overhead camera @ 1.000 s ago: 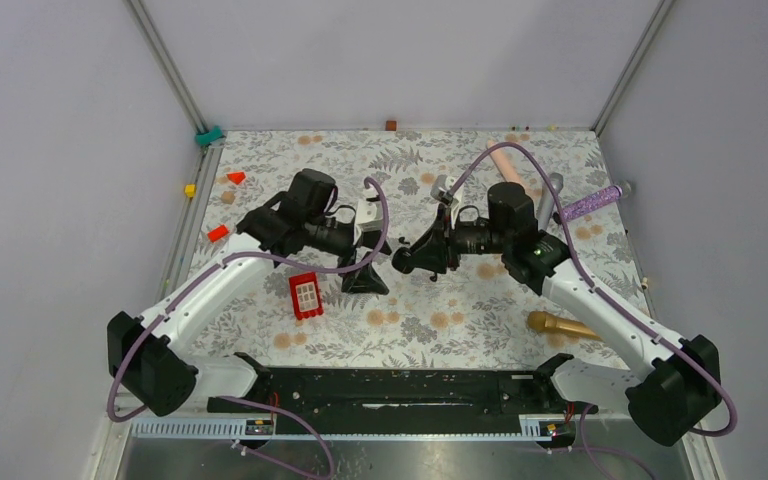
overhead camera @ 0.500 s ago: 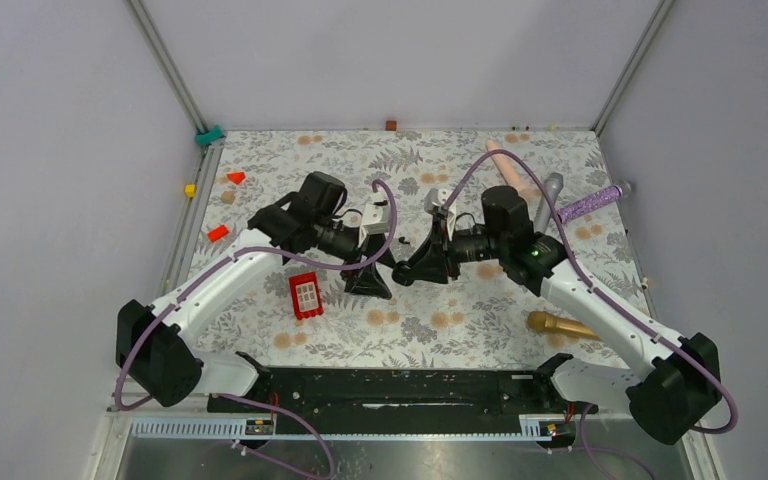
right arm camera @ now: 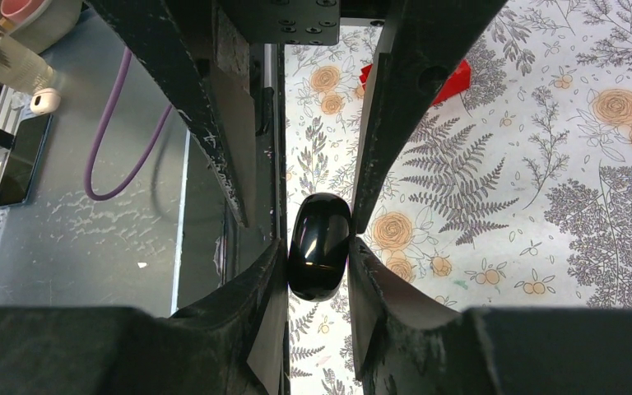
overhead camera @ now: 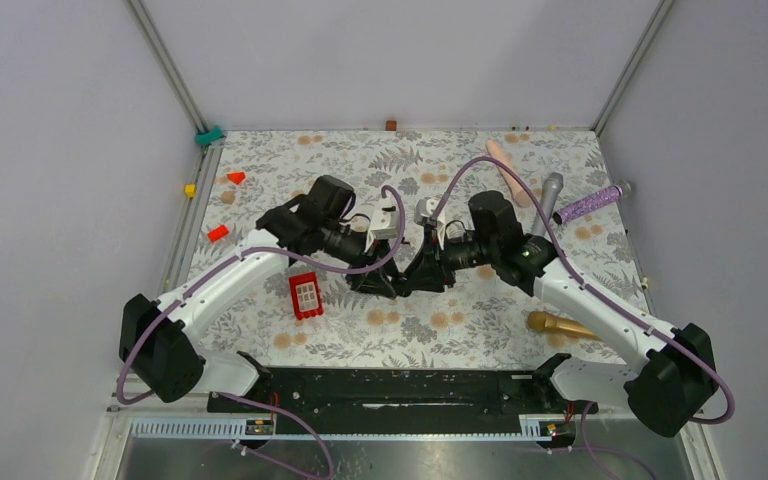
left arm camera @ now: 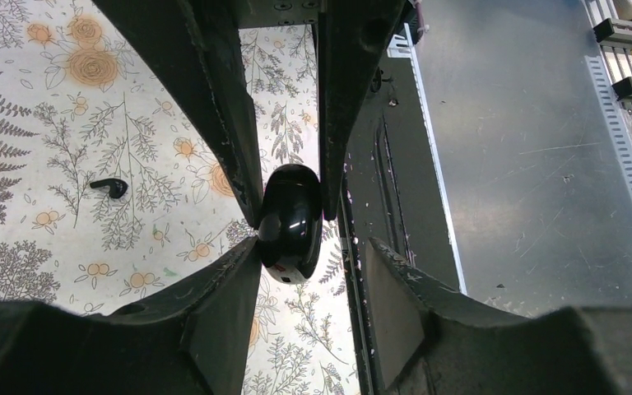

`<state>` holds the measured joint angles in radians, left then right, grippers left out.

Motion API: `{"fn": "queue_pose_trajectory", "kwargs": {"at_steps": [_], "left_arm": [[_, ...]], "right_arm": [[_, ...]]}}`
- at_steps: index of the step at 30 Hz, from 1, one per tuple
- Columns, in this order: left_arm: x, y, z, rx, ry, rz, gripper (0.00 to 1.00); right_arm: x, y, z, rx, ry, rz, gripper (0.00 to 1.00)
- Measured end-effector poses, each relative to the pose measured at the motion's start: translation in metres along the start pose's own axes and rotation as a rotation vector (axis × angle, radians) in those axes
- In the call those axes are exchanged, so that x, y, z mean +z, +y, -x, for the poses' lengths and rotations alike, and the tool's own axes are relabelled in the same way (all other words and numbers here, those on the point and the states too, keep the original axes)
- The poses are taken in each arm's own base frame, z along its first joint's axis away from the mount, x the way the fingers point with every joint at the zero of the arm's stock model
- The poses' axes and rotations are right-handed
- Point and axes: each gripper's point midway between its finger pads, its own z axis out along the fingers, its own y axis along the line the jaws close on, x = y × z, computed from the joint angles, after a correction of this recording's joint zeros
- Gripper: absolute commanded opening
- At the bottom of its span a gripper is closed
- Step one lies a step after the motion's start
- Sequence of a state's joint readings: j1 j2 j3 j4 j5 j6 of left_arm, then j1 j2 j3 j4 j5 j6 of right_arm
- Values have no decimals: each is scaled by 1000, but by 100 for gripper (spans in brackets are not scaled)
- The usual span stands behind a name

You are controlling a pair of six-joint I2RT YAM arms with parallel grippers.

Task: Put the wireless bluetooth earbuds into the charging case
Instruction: Pass from the right arm to the left

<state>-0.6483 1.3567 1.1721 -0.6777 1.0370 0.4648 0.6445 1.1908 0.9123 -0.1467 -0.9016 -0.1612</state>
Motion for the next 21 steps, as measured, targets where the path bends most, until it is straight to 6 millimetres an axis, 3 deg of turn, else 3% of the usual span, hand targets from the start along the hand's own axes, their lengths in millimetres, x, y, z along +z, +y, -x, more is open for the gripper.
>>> {"fn": "queue_pose_trajectory", "kwargs": {"at_steps": [4,16,20,21], "left_arm": [[2,-1,-1,7,7,-2,48],[7,6,-4,24,28,23,11],[8,7,-4,24,30,25,3],[8,7,-4,24,31,27,1]], "right_arm": [[1,1,-1,-2,3,3,15],[1,3,-5,7,18,7,15],[1,3,-5,5,19,4,28],[1,2,-5,4,19,2,35]]}}
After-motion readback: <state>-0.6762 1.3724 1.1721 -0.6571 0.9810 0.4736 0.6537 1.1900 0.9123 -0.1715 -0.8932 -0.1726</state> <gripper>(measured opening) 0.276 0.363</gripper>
